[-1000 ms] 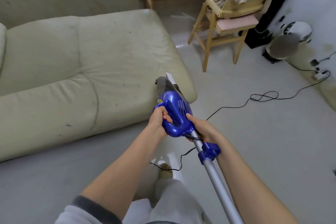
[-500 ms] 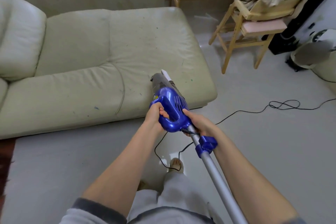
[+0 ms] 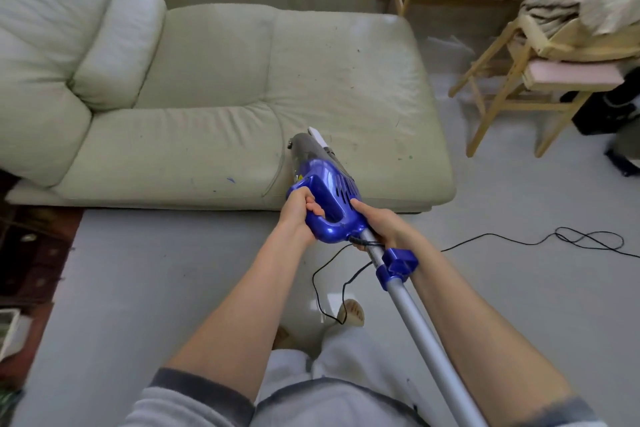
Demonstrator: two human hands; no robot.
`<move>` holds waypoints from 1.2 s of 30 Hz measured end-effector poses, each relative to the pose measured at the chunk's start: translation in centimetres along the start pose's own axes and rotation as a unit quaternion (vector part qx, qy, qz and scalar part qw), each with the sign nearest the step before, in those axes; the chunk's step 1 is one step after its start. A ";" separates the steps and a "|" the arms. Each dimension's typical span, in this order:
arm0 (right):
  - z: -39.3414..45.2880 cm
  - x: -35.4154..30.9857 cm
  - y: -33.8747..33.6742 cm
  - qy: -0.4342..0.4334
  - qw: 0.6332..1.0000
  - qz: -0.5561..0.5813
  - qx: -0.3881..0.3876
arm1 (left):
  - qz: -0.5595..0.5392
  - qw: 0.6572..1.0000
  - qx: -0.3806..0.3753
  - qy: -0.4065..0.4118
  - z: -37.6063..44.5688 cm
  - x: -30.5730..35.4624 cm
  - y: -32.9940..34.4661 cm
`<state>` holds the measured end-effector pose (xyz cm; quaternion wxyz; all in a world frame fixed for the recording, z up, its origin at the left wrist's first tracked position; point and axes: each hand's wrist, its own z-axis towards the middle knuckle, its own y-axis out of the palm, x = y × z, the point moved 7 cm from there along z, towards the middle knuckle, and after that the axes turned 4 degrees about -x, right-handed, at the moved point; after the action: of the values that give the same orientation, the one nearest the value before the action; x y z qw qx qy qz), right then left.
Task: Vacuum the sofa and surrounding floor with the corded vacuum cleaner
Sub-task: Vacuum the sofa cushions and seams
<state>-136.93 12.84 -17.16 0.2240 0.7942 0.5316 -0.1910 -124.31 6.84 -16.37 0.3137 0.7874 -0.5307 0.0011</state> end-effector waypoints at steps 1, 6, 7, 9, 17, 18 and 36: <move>0.2 0.0 0.5 0.002 1.000 -0.007 -0.005 | -0.004 1.000 0.004 0.004 -0.2 0.4 -0.4; 1.1 -0.1 2.8 0.002 0.999 -0.035 -0.028 | -0.019 0.999 0.018 0.028 -0.8 1.9 -2.4; 1.2 0.0 3.3 0.002 0.999 -0.039 -0.034 | -0.020 0.999 0.023 0.033 -0.8 2.1 -2.8; 1.2 -0.1 3.8 0.002 0.999 -0.039 -0.037 | -0.023 0.999 0.026 0.037 -0.8 2.3 -3.1; 1.2 -0.7 2.5 -0.015 0.999 -0.034 -0.032 | 0.000 0.998 0.028 0.052 -0.2 2.3 -1.9; 1.1 -0.8 2.3 -0.016 0.999 -0.031 -0.031 | 0.005 0.998 0.027 0.053 -0.1 2.2 -1.7; -3.0 -1.3 -15.5 -0.039 0.988 0.129 0.081 | 0.175 0.982 -0.062 -0.044 4.6 -8.9 14.7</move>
<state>-151.61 18.70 -16.38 0.2025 0.8636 0.3981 -0.2340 -142.01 8.43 -15.79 0.3335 0.6604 -0.6727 -0.0115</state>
